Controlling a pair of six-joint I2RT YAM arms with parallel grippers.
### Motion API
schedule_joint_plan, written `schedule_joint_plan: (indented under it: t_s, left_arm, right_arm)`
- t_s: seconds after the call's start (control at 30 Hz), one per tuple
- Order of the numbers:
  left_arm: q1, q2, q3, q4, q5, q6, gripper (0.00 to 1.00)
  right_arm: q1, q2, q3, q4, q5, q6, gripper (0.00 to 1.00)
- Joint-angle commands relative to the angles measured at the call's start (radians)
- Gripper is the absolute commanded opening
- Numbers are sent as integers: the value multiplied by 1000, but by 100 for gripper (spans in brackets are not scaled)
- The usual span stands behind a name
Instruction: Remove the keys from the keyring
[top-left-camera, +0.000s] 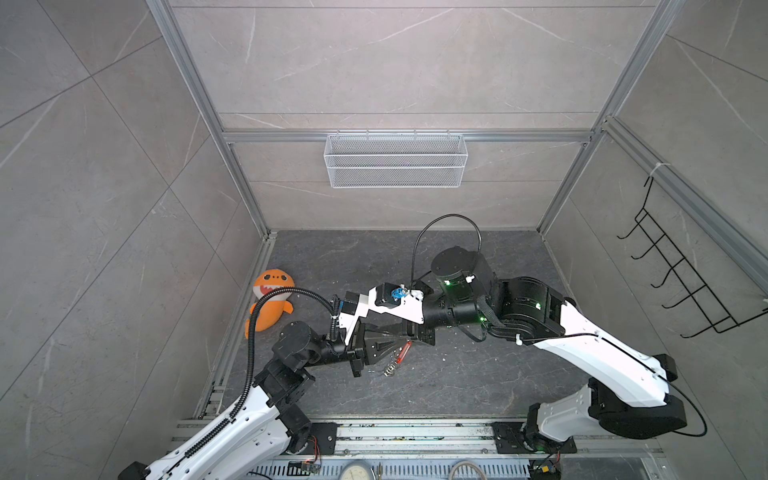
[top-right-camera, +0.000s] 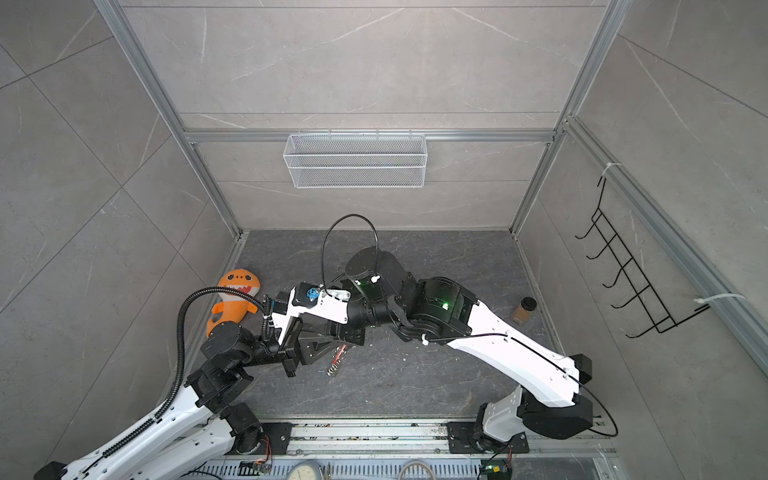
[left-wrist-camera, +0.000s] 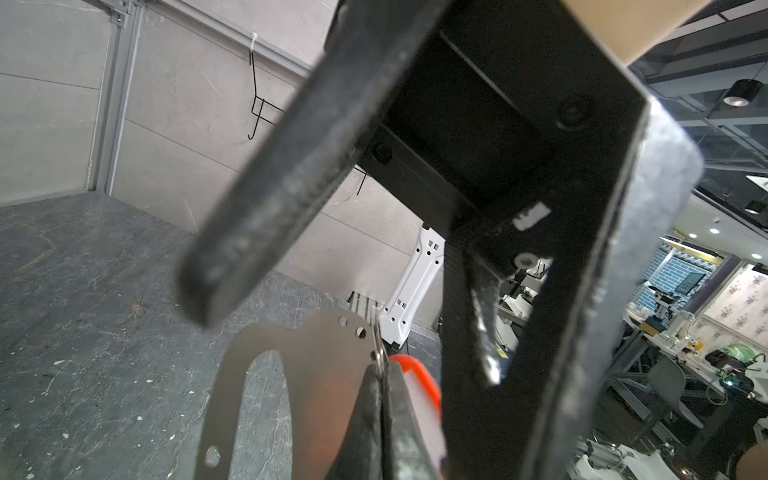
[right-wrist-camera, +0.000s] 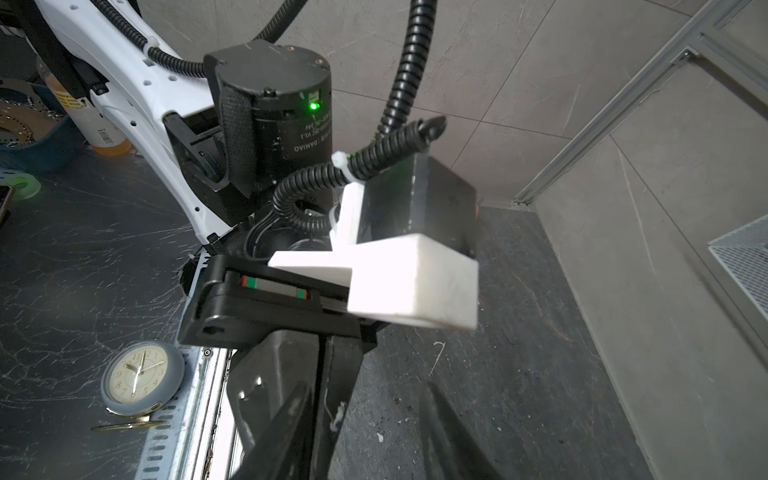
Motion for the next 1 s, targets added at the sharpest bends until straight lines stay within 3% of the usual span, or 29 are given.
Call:
schedule_joint_plan:
  t_s: [0.0, 0.43, 0.67, 0.97]
  left_arm:
    - [0, -21, 6, 42, -17, 19, 0]
    - [0, -46, 11, 15, -65, 40, 0]
    - [0, -72, 18, -37, -95, 74, 0]
    - [0, -93, 7, -32, -123, 90, 0]
  right_arm:
    - [7, -32, -22, 44, 32, 21, 49]
    - [8, -289, -356, 392, 147, 155, 51]
    - [8, -474, -675, 587, 226, 272, 51]
    - [8, -593, -910, 668, 111, 353, 51]
